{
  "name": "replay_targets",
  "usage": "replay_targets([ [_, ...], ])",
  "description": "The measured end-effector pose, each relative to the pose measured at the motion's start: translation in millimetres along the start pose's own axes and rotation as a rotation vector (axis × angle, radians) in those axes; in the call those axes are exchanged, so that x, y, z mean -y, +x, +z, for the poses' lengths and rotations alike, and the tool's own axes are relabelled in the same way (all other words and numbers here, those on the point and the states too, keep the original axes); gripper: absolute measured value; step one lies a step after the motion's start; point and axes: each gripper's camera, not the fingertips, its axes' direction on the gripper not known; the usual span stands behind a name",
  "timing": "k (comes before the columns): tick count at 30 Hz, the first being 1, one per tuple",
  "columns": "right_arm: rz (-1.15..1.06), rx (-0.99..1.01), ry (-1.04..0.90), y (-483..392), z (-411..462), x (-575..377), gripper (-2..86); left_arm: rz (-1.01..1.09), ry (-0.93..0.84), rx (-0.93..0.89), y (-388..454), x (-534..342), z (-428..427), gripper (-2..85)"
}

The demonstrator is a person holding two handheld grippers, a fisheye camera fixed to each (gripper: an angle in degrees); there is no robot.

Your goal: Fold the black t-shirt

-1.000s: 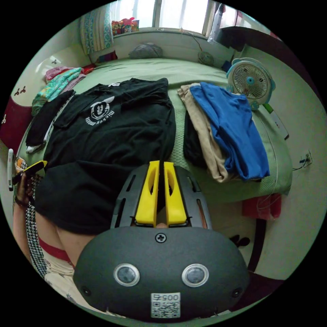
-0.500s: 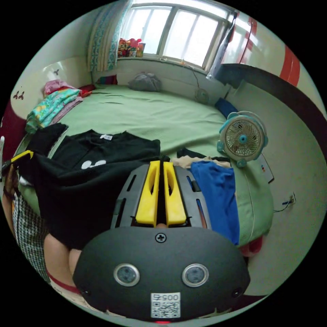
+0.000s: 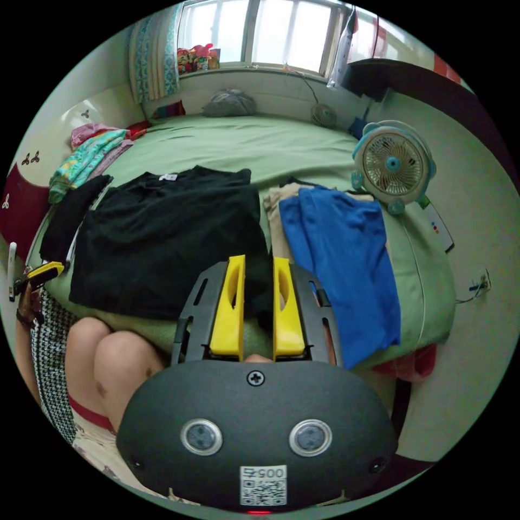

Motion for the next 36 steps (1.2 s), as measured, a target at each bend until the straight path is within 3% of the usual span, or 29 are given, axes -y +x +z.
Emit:
replay_targets([
  [7, 0.026, 0.084, -0.02, -23.1, -10.0, -41.8, 7.1, -0.13, -0.032, 0.008, 0.8, -24.6, 18.1, 13.3],
  [12, 0.011, 0.053, -0.011, -25.8, -21.1, -54.9, 5.4, -0.191, -0.041, 0.031, -3.0, -33.3, 11.2, 9.0],
  [19, 0.043, -0.009, -0.009, -1.3, -30.3, -58.7, 4.7, -0.155, -0.017, -0.024, -5.6, -48.6, -14.3, 1.7],
  [27, 0.036, 0.006, -0.036, -6.7, -21.3, -55.8, 6.9, -0.11, 0.098, 0.009, -18.7, -71.5, -66.6, 0.6],
  [36, 0.109, -0.009, -0.094, -7.0, 2.2, -65.5, 8.5, -0.112, 0.051, 0.002, -18.6, -100.8, -80.0, 0.5],
])
